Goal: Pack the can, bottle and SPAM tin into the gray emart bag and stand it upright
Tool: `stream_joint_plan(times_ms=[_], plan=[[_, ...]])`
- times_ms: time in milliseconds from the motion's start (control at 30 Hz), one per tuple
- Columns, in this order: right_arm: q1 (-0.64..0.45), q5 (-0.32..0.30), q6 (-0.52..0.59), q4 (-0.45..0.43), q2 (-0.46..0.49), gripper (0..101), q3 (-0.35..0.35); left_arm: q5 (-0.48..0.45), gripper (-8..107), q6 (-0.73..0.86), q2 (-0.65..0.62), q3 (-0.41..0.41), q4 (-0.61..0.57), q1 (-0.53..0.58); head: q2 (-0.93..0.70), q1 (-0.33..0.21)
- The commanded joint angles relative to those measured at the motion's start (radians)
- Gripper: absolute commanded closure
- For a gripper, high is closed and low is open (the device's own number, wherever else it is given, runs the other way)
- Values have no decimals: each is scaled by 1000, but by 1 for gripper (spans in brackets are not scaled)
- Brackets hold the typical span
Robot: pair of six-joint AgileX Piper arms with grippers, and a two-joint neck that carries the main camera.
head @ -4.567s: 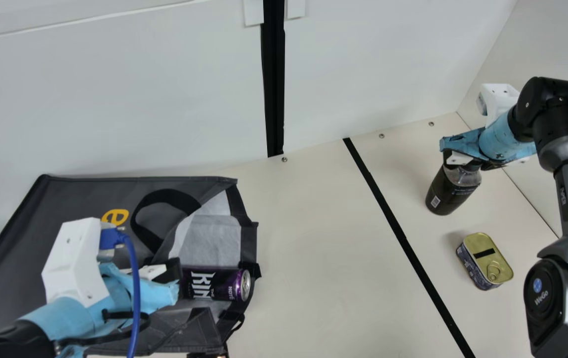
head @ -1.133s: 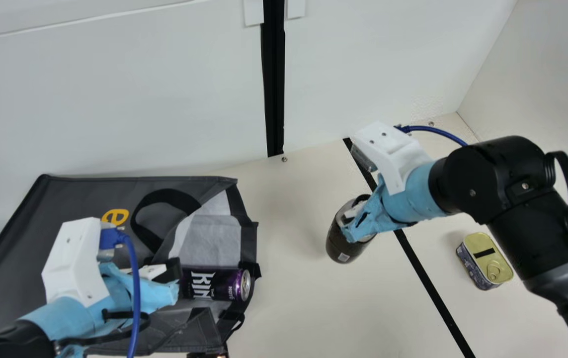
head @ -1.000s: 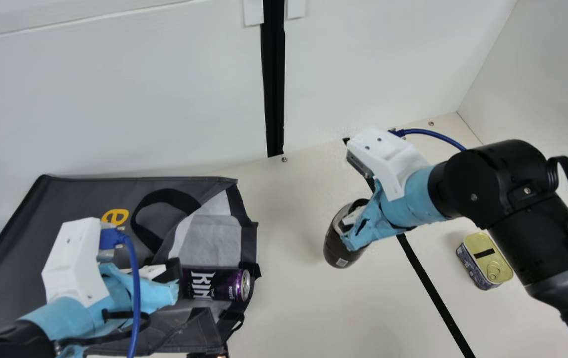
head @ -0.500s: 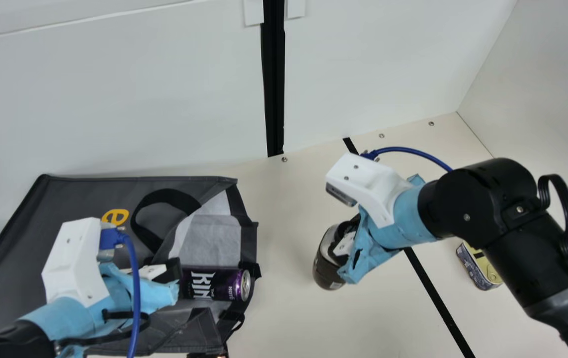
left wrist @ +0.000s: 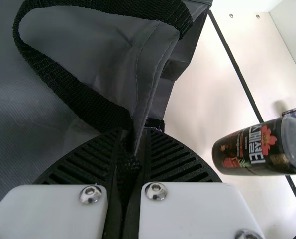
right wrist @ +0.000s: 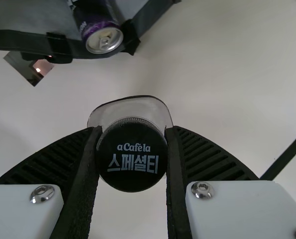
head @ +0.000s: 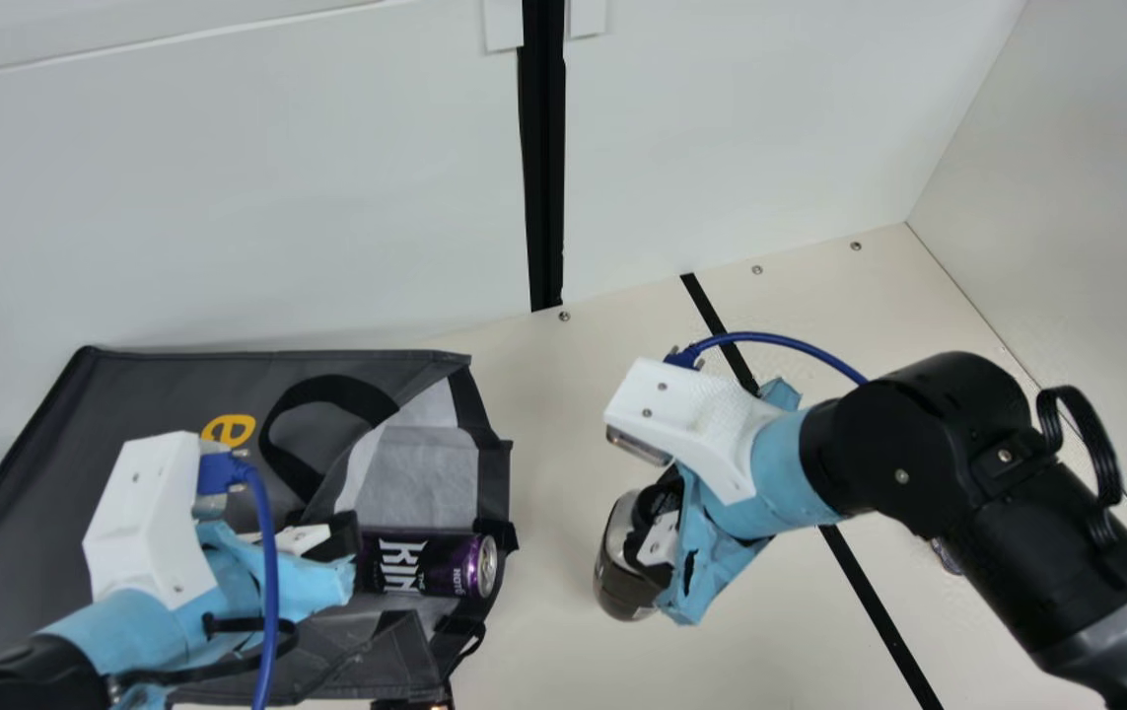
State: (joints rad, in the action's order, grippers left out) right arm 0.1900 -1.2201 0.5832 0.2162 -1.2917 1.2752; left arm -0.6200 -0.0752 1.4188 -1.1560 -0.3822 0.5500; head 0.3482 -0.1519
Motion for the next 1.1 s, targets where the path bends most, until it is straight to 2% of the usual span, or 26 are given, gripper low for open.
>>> stream_joint_plan(times_ms=[0,400,733,1067], plan=[[8,0,5,0,1,101,-4,0,107,0,0,0,0,0,1,-23],[49,0,10,7,9,101,-14,0,107,0,0,0,0,0,1,-23],[54,3,22,55,17,101,14,0,107,0,0,0,0,0,1,-23],[65,112,19,103,13,101,-25,0,107,0,0,0,0,0,1,-23]])
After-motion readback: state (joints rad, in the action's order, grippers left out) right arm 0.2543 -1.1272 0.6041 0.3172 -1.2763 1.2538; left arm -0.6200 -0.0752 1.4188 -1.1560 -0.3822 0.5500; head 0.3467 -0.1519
